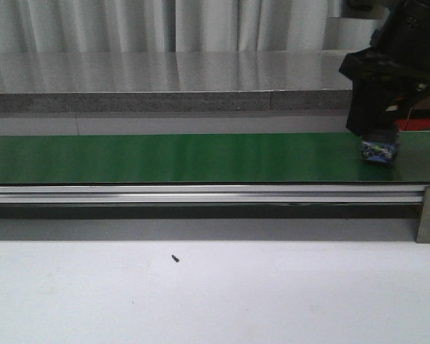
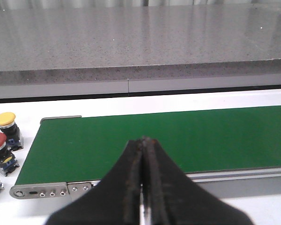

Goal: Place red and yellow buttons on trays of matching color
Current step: 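Carry the second red button into the red tray and release it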

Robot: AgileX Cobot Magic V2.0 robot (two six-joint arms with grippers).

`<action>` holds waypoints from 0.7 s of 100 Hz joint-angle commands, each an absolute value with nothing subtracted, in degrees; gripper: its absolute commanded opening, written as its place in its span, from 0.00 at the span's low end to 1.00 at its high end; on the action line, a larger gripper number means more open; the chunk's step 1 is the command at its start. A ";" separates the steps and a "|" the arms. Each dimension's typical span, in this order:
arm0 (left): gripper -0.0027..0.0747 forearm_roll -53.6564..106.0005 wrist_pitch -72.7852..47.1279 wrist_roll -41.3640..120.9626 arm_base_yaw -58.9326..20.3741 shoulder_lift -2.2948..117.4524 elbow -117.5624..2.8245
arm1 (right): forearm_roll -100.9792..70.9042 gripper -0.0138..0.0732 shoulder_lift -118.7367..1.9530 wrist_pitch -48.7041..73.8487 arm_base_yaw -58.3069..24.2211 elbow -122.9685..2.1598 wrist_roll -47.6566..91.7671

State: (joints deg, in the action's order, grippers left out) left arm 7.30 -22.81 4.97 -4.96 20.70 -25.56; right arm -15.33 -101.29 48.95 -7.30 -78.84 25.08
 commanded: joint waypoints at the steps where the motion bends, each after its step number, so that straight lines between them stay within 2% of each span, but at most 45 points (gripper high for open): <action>1: 0.01 7.72 -18.42 5.08 -5.48 20.99 -27.00 | -15.93 0.29 -98.61 49.72 -5.43 -83.83 24.90; 32: 0.01 7.72 -18.42 5.08 -5.48 20.99 -27.00 | -15.93 0.29 -100.88 51.29 4.90 -98.00 24.79; 70: 0.01 7.72 -18.42 5.08 -5.48 20.99 -27.00 | -15.56 0.29 -116.78 54.71 12.66 -115.75 24.79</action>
State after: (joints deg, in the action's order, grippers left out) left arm 7.30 -22.81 4.97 -4.96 20.70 -25.56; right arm -15.22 -117.03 56.11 11.72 -111.29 24.85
